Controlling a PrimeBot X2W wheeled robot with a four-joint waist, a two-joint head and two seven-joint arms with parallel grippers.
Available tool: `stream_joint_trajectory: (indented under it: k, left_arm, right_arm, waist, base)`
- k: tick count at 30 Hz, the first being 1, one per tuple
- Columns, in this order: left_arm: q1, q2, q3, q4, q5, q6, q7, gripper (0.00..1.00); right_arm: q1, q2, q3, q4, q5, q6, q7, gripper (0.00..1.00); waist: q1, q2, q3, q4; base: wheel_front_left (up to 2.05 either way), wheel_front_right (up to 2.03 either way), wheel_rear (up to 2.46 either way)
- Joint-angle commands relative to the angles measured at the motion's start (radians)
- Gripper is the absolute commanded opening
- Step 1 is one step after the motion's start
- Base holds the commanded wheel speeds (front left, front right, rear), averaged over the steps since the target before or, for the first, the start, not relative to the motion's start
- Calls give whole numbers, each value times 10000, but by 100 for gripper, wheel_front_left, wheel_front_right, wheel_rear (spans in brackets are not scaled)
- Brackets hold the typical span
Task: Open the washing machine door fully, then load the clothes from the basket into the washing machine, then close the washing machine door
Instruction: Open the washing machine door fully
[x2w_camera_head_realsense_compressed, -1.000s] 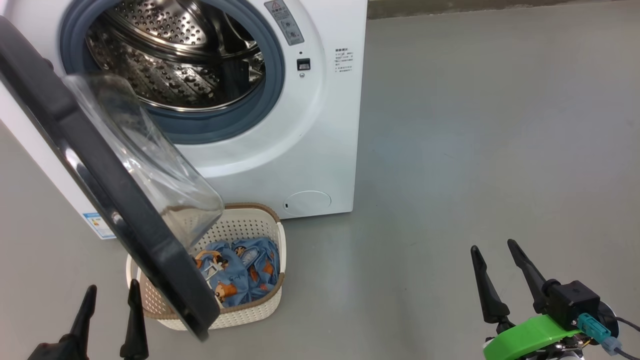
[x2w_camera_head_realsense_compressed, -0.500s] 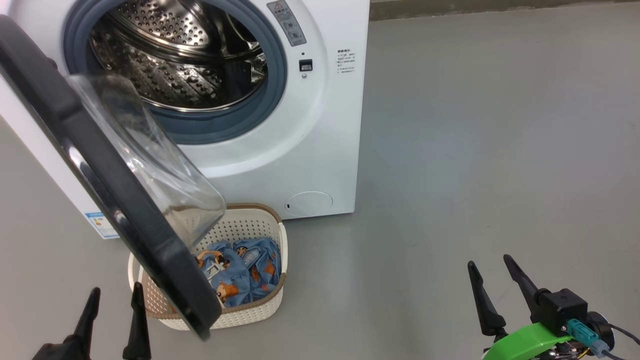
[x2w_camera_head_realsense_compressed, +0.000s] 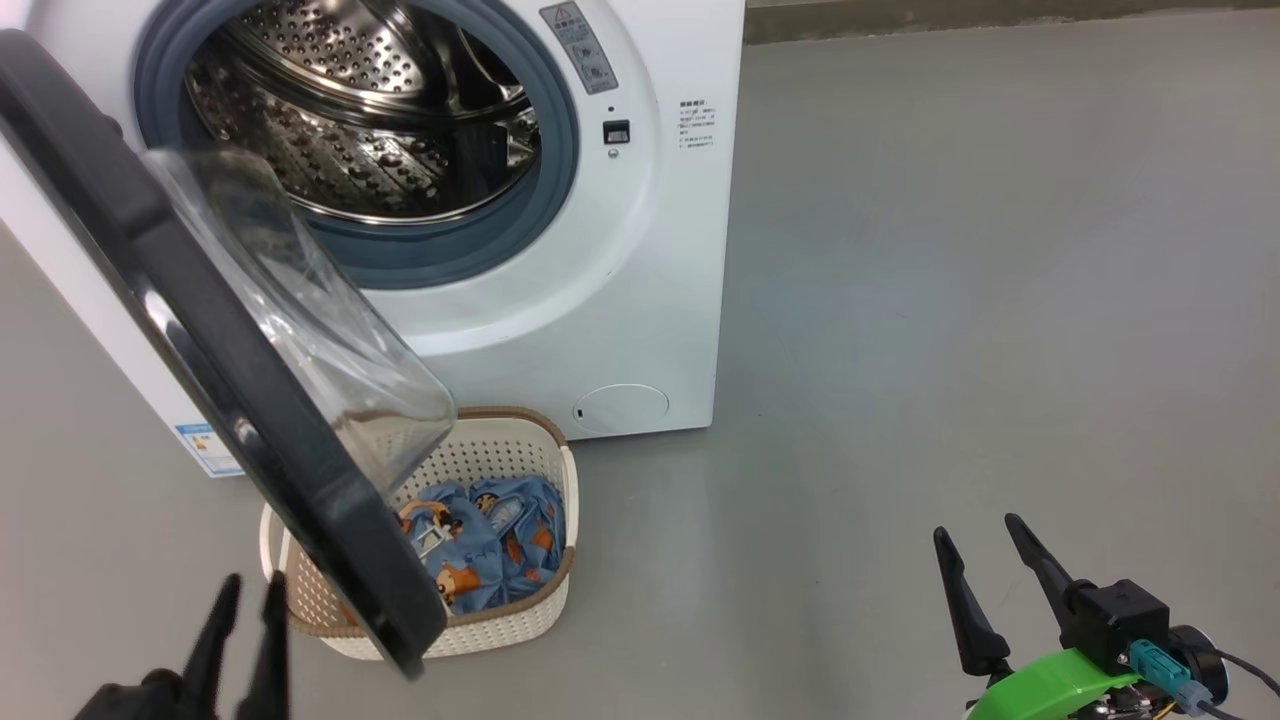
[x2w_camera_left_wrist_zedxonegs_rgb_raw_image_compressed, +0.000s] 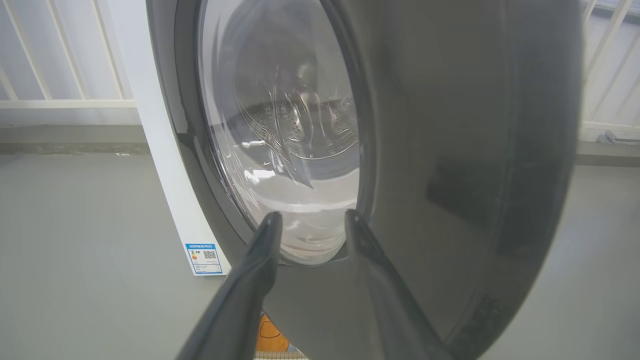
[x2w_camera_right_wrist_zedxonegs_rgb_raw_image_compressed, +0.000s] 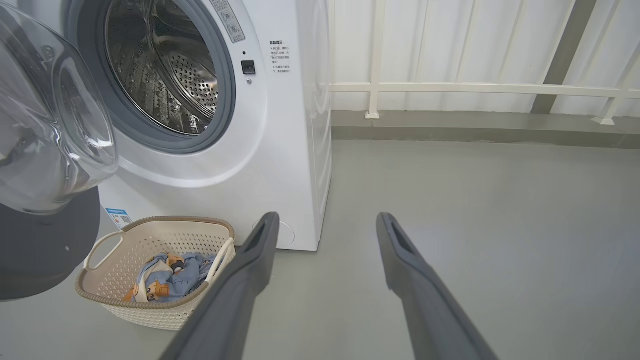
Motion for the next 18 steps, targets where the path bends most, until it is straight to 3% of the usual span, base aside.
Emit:
stream_joint_trajectory:
  k: [1,12,18]
  left_arm:
    - [-225,271,351,-400,-71,-16,-65,0]
    - [-941,207,1355,-3024,-137,-16,-65,0]
    - [-1489,445,714,-4804,-240,-16,-65,0]
  right_arm:
    - [-152,-22,220,-184,-12,16,-120,100]
    - [-167,-22,309,-235,64,16,-120,100]
    - [-156,-22,363,-247,81,16,-120,100]
  waist:
    - [0,0,3,11]
    - [0,0,74,71]
    - [0,0,104,26]
  base:
    - [0,0,0]
    - [0,0,0]
    - [0,0,0]
